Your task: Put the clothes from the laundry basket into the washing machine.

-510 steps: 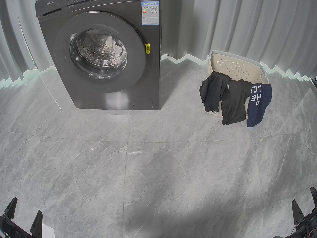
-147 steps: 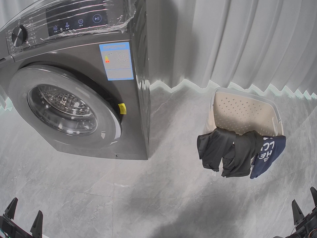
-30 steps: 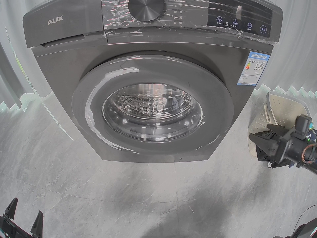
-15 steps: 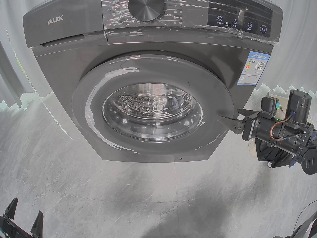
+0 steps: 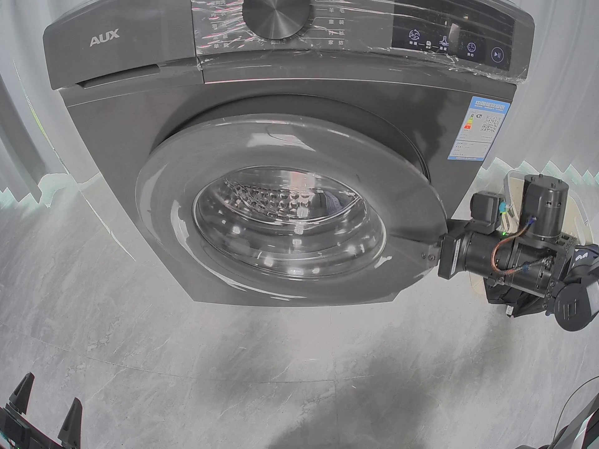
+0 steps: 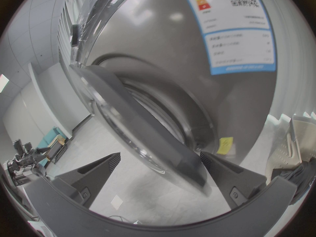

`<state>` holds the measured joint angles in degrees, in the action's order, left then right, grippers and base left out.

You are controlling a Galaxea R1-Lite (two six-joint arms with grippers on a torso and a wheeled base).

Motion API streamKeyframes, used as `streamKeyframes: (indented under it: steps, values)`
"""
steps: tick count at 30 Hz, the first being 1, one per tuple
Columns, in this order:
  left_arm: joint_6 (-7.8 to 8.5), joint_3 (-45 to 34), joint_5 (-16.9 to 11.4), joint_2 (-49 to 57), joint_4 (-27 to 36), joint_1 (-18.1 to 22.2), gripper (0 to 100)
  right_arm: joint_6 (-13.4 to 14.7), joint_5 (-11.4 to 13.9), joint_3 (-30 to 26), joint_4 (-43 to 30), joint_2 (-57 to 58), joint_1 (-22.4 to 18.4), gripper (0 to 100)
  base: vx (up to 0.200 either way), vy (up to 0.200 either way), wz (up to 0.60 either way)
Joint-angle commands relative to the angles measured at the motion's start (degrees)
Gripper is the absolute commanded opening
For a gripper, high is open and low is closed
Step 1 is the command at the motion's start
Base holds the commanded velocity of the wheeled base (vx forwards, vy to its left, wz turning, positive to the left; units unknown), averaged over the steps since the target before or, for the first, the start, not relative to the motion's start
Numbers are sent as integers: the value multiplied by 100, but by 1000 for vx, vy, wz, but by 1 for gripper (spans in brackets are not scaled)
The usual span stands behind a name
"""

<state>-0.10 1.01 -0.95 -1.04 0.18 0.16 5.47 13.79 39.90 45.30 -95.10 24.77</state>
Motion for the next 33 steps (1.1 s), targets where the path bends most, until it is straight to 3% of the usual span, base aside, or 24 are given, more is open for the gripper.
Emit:
streamKeyframes:
  steps: [1,10,15,22,33]
  values:
    - [1,-92,7,77,-1,2,100,-20,36,-360,40,150,124,100,0,0,0]
    - [10,-92,7,77,-1,2,100,-152,-16,-1309,67,809,344,100,0,0,0]
    - [10,-92,-2,77,-1,2,100,-152,-175,-1081,84,774,283,100,0,0,0]
    - [10,-92,7,77,-1,2,100,-125,-245,-685,84,466,283,100,-171,0,0]
    - [10,-92,7,77,-1,2,100,-108,-236,-1292,67,817,775,100,0,0,0]
